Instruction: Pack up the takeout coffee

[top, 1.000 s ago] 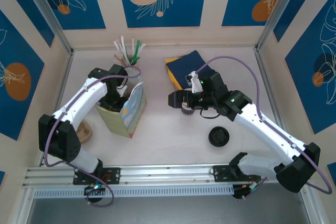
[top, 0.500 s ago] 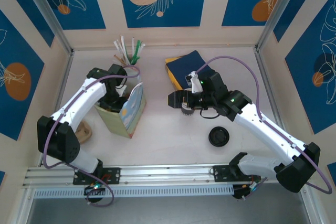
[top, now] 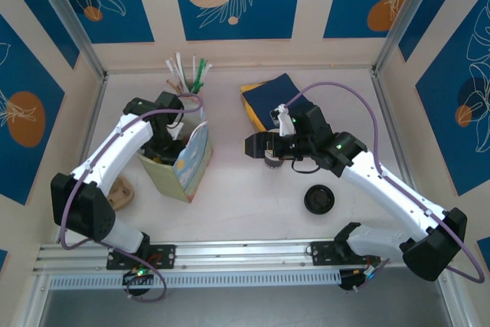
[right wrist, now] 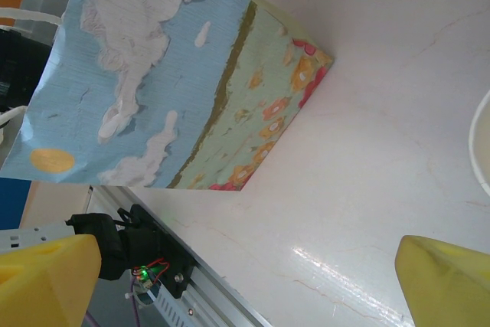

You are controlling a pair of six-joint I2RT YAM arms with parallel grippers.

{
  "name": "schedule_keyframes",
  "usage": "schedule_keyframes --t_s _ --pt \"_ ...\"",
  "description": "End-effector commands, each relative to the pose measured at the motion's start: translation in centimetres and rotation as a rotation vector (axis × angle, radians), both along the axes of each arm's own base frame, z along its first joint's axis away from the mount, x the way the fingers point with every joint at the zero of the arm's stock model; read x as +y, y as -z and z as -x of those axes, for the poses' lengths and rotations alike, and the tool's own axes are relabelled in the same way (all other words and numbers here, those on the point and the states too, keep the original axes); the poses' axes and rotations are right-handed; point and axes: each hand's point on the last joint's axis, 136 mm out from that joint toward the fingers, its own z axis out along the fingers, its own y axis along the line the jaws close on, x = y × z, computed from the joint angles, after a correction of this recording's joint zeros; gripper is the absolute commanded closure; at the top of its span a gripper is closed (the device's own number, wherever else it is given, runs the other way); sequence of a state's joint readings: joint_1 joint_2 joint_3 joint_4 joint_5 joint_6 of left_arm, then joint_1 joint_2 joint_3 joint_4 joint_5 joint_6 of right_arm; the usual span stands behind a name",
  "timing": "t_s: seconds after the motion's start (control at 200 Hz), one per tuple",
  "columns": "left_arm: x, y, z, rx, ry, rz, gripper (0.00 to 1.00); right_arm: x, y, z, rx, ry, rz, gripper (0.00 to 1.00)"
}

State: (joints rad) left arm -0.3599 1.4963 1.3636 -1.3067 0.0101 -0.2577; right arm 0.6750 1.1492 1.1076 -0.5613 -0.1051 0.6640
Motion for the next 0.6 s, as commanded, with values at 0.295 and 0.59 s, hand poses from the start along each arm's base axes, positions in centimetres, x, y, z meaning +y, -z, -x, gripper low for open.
schedule_keyframes --t_s 0.295,0.59 --pt "1.0 -2.1 0.1 -0.040 -0.044 -0.015 0.15 0.6 -0.3 0.4 0.008 -0.019 -0.018 0.01" --pt "1.1 -2.7 0.0 -0.053 -0.051 -0.017 0.15 0.6 -0.5 0.4 0.004 -0.022 -0.020 0.01"
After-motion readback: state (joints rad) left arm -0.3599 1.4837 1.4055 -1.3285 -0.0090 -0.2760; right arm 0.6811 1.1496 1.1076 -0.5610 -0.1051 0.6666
